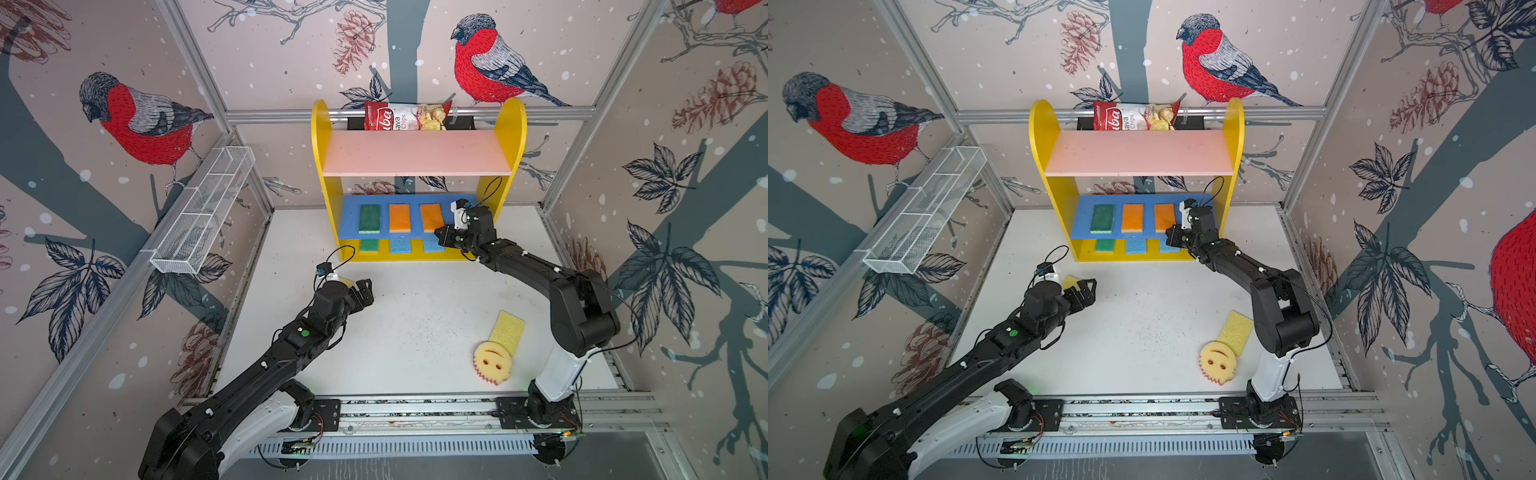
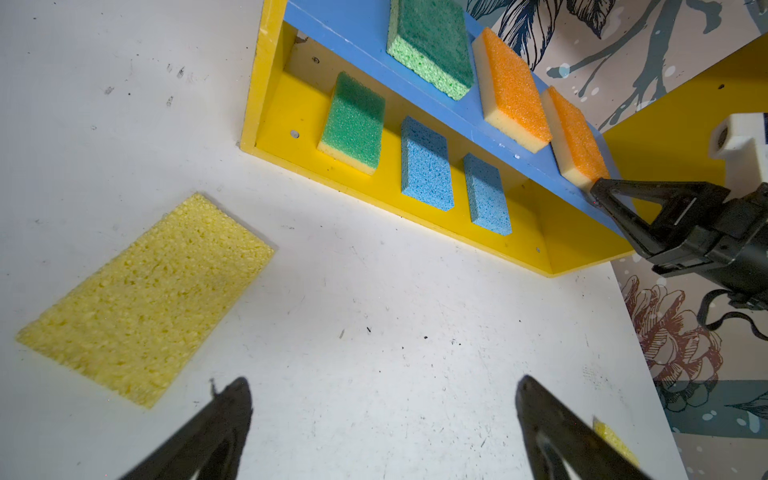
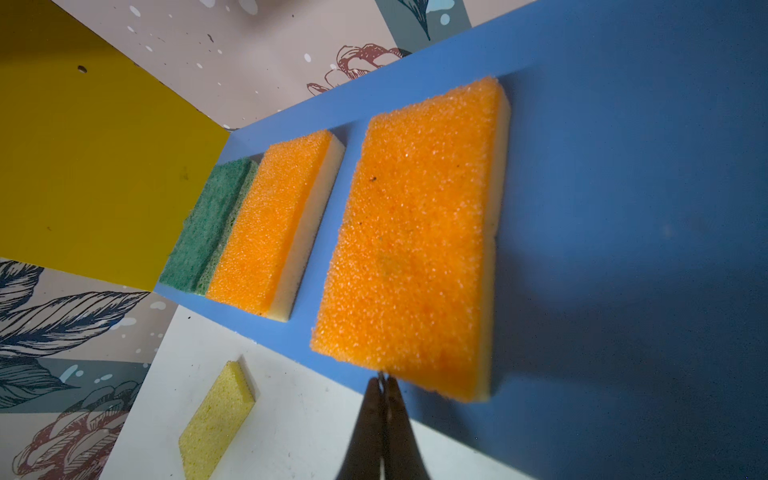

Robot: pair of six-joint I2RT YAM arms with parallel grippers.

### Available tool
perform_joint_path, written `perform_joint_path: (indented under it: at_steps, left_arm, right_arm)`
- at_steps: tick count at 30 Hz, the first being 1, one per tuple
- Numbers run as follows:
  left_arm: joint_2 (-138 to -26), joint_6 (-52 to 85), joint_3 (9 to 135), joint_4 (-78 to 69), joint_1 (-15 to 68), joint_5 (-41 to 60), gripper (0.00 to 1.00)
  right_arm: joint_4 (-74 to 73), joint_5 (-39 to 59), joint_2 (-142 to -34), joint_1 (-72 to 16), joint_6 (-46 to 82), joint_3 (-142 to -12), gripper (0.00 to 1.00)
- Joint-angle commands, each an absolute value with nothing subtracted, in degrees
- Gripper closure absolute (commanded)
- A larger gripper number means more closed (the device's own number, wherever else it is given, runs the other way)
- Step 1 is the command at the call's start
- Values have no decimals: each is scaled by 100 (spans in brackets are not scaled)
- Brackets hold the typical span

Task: Place and organize the cleaning sponges onto the shelf
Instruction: 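Stand the sponge upright beside the other orange sponge and open the right gripper, then withdraw the right gripper from the shelf back over the table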

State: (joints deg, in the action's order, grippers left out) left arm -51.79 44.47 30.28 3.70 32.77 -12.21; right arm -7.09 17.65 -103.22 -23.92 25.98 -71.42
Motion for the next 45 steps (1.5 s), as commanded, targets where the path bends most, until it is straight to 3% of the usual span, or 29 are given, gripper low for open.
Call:
perform_joint_path:
  at_steps: [1, 14, 23, 26, 30, 33, 36, 45]
  left_arm:
    - [-5233, 4324, 3110, 198, 3256, -1293, 2]
    - [-5345, 4372, 3149, 131, 3260, -1212, 2]
    - [-5297, 4290, 3112, 155, 3261, -1114, 2]
    - [-5209, 4246, 3104, 226, 3259, -1122, 3]
    - [-5074, 4261, 2975, 224, 3256, -1098, 3]
    - [-5075, 4290, 2832, 49, 3261, -1039, 3]
    - [-5259, 4251, 2838, -111, 3259, -881, 3]
    - [-5958, 4096, 2980, -631, 3262, -513, 3]
  right_arm:
    - [-885, 1922, -10369, -2392, 2671, -7175, 100]
    - [-870, 1918, -10262, -2435, 2639, -7054, 100]
    - [-818, 1586, -9329, -2469, 2733, -6122, 95]
    - [-661, 1199, -8857, -2452, 2784, -5544, 86]
    - [-294, 573, -8198, -2362, 2906, -4722, 66]
    - [-28, 136, -7629, -2228, 3063, -4053, 46]
    - [168, -231, -7015, -2014, 3367, -3385, 33]
    - [748, -561, -5854, -1411, 3950, -2361, 25]
